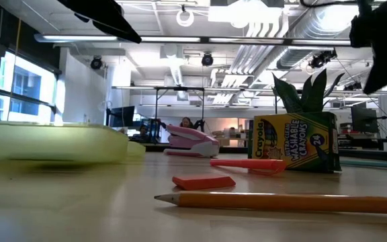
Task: Pack school essentials
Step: Put the blue pencil into the yellow supply box
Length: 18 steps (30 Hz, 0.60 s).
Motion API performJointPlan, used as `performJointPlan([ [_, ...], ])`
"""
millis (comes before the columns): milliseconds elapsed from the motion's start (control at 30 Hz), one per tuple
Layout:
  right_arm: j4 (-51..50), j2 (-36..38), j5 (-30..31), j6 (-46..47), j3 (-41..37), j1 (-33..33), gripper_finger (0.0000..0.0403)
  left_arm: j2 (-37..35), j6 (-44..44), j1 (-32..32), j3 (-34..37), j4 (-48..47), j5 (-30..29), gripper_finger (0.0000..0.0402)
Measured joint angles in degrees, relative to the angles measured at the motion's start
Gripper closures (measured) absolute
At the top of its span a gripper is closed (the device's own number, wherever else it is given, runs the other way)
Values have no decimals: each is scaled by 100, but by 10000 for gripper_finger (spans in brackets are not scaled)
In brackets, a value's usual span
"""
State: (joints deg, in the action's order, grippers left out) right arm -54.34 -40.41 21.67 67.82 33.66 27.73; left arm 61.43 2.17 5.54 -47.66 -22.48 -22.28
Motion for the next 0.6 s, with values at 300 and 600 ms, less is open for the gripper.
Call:
performJointPlan([
  [300, 11, -767, -1266, 820, 6, 2, 316, 0, -46, 0, 0, 2, -2, 2],
  [600, 15, -1409, -1630, 1222, 6, 2, 241, 2, -154, 0, 0, 4, 0, 2],
])
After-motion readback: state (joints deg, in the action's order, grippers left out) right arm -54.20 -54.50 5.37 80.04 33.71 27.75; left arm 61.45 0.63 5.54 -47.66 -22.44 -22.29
